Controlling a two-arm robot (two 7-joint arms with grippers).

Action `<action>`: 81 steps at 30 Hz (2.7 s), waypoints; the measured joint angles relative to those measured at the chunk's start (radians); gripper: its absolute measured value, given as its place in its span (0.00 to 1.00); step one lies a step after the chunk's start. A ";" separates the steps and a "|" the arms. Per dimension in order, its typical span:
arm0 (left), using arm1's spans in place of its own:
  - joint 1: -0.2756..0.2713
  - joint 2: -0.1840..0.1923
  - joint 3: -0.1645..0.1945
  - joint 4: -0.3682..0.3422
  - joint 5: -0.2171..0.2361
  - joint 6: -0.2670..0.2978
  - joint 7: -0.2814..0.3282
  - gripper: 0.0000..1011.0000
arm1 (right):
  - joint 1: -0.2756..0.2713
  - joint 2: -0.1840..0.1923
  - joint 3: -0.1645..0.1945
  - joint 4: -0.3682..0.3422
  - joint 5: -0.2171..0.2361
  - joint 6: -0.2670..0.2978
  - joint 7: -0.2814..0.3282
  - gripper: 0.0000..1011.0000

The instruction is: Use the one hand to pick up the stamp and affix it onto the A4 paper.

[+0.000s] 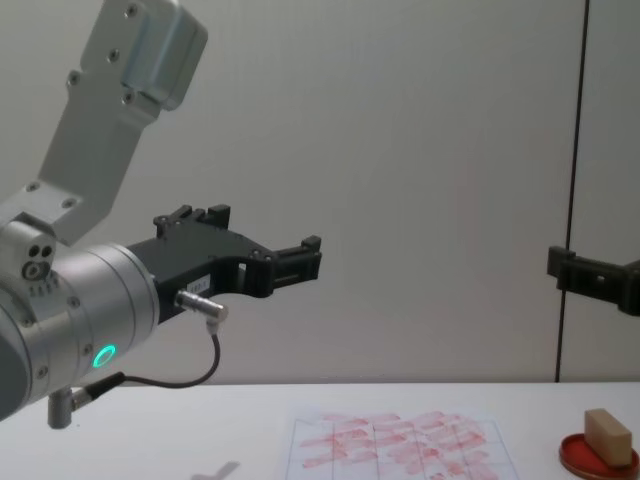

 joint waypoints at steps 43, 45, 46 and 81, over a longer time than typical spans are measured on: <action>0.000 0.000 0.000 0.000 0.000 0.000 0.000 0.99 | 0.001 -0.004 0.000 0.000 -0.004 0.011 -0.011 0.99; 0.000 0.000 0.000 0.000 0.000 0.000 0.000 0.99 | 0.003 -0.007 0.000 0.000 -0.008 0.026 -0.023 0.99; 0.000 0.000 0.000 0.000 0.000 0.000 0.000 0.99 | 0.003 -0.008 0.000 0.000 -0.010 0.031 -0.027 0.99; 0.000 0.000 0.000 0.000 0.000 0.000 0.000 0.99 | 0.117 -0.052 0.025 0.200 -0.062 0.268 -0.103 0.99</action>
